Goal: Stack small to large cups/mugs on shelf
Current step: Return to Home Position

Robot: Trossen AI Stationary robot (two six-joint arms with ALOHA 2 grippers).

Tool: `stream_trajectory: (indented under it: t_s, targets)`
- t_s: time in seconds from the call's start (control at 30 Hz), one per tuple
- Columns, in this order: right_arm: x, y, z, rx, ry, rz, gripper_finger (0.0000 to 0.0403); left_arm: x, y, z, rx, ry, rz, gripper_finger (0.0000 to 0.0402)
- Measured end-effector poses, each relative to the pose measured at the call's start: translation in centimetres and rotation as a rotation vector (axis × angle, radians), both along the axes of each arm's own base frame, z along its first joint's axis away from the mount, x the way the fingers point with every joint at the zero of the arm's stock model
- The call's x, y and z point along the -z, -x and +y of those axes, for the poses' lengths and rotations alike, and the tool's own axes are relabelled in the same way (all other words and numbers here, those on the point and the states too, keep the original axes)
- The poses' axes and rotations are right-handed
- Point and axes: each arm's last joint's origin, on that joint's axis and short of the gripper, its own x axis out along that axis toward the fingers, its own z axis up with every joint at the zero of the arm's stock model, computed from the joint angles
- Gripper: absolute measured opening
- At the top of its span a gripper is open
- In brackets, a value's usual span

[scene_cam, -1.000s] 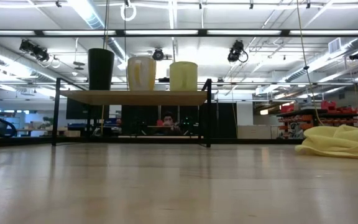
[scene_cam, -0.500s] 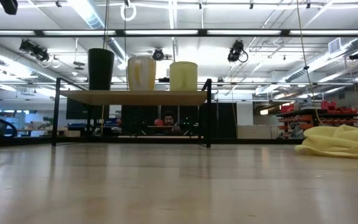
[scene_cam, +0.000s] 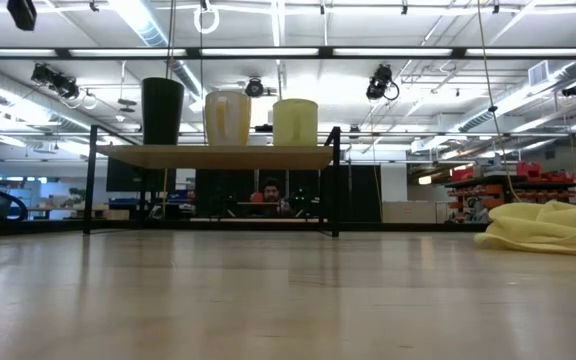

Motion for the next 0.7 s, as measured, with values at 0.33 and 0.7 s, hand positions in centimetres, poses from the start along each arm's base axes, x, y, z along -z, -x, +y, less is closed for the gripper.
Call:
stream_trajectory:
  t_s: [0.33, 0.7]
  targets:
    - [4.2, -4.6, -0.8, -0.065, 0.050, -0.175, 0.0012, 2.2, -3.2, -0.6, 0.009, -0.012, -0.028, 0.0038]
    - [9.2, -7.3, -1.3, -0.132, -0.005, -0.195, 0.0012, 6.9, -7.3, -1.4, 0.046, 0.004, -0.051, 0.0030]
